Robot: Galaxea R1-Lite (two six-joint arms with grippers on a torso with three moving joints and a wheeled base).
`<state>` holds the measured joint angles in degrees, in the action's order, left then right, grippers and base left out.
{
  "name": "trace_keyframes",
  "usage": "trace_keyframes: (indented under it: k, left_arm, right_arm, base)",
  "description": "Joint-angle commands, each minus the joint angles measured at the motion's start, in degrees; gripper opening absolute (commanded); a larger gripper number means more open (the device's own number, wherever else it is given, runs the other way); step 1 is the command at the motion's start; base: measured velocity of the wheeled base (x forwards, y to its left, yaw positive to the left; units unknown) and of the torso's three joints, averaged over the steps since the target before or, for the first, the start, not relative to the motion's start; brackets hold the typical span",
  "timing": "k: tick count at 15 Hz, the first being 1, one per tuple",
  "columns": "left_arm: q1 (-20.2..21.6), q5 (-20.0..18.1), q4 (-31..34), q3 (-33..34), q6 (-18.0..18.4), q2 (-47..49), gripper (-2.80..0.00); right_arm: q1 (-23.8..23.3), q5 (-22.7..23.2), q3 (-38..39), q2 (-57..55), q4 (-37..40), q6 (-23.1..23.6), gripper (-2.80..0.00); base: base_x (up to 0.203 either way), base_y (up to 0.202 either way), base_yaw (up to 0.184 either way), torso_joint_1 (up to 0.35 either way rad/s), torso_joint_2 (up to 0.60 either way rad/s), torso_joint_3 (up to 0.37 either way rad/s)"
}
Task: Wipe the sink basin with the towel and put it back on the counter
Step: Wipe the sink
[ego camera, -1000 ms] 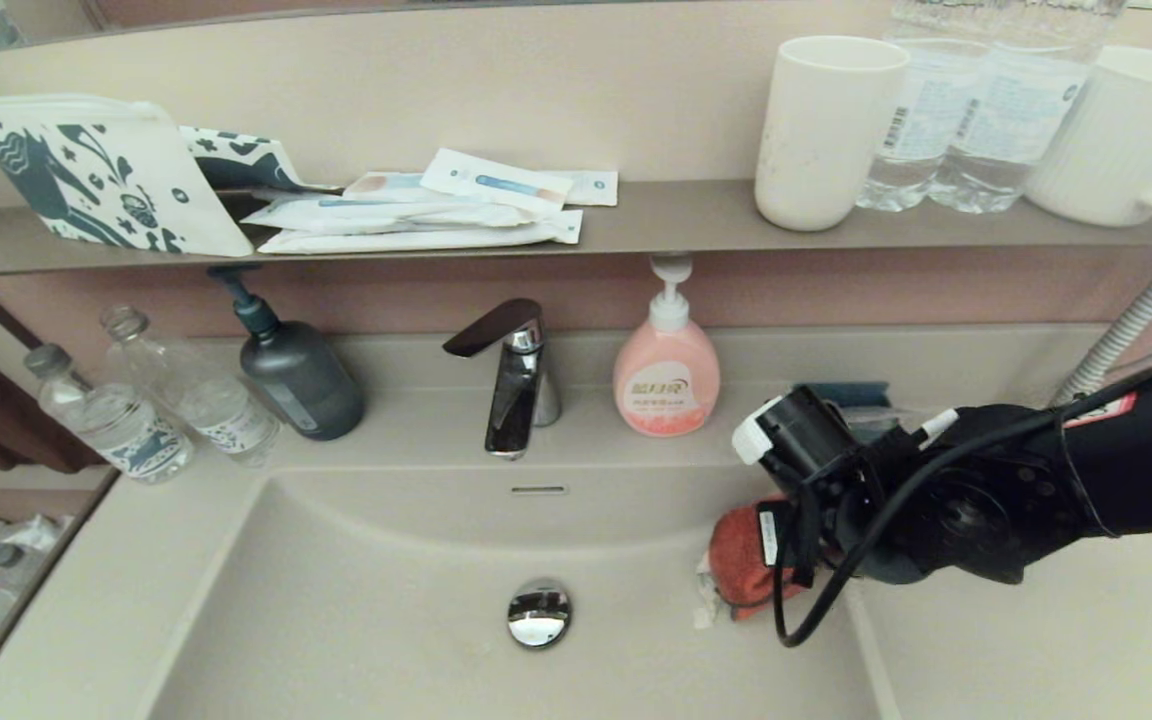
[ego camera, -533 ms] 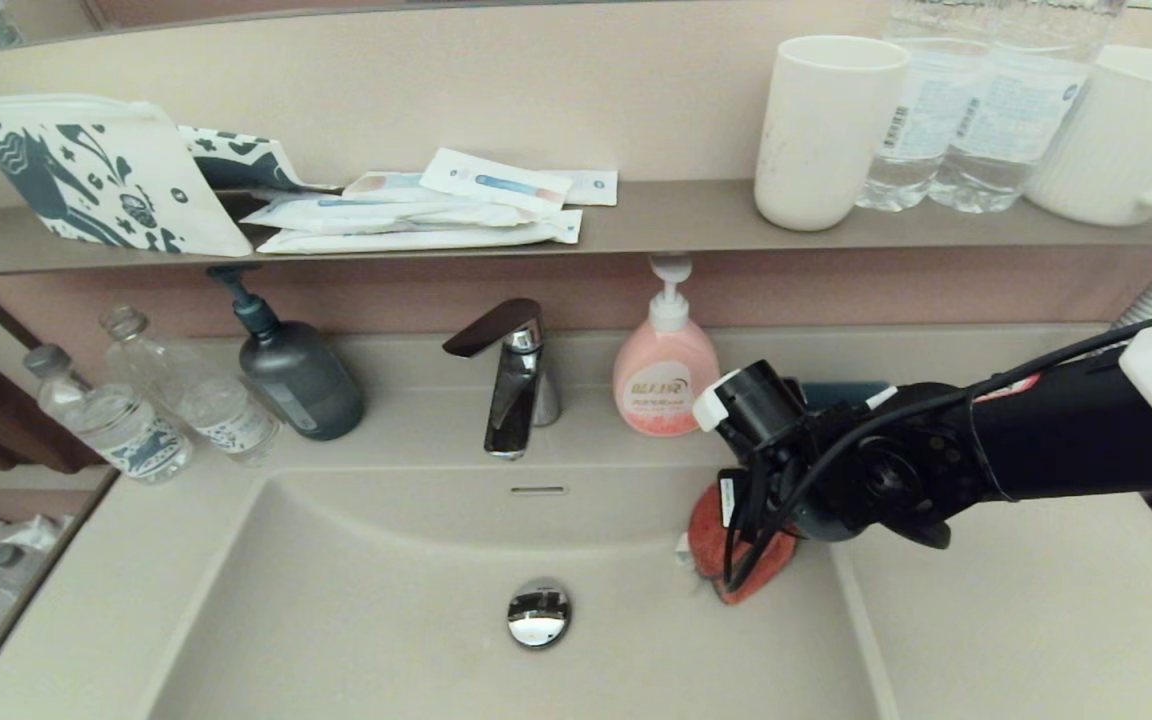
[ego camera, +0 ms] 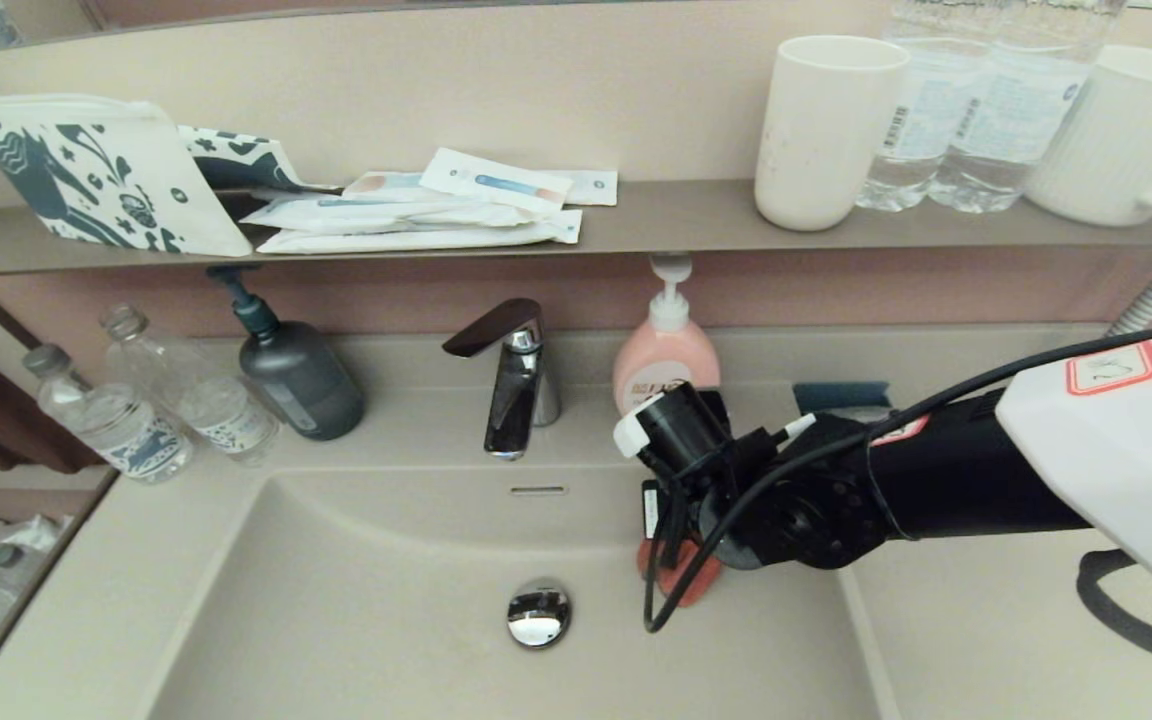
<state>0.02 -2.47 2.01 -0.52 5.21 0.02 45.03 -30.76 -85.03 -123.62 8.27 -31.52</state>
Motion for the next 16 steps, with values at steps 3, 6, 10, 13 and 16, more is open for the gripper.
trace_keyframes:
  k: [3, 6, 10, 13, 16]
  left_arm:
    - [0.1, 0.0, 0.0, 0.0, 0.1, 0.1, -2.80]
    - [0.0, -0.1, 0.0, 0.0, 0.1, 0.1, -2.80]
    - [0.0, 0.0, 0.0, 0.0, 0.0, 0.1, -2.80]
    - [0.1, -0.1, 0.0, 0.0, 0.0, 0.1, -2.80]
    - [0.0, -0.1, 0.0, 0.0, 0.0, 0.1, -2.80]
  right_arm:
    - [3.2, -0.4, -4.5, -5.2, -0.2, -0.3, -2.80]
    - [5.5, -0.5, -8.3, -8.0, -0.2, -0.3, -2.80]
    - [7.2, -1.2, -13.0, -12.0, -0.1, -0.2, -2.80]
    - [8.0, -1.2, -14.8, -12.3, 0.0, -0.2, -2.80]
    - [9.4, -1.1, -16.3, -12.5, 0.0, -0.1, -2.80]
  base:
    - [0.000, 0.000, 0.000, 0.000, 0.00, 0.000]
    - [0.000, 0.000, 0.000, 0.000, 0.00, 0.000]
    - [0.000, 0.000, 0.000, 0.000, 0.00, 0.000]
    - [0.000, 0.000, 0.000, 0.000, 0.00, 0.000]
    - [0.000, 0.000, 0.000, 0.000, 0.00, 0.000]
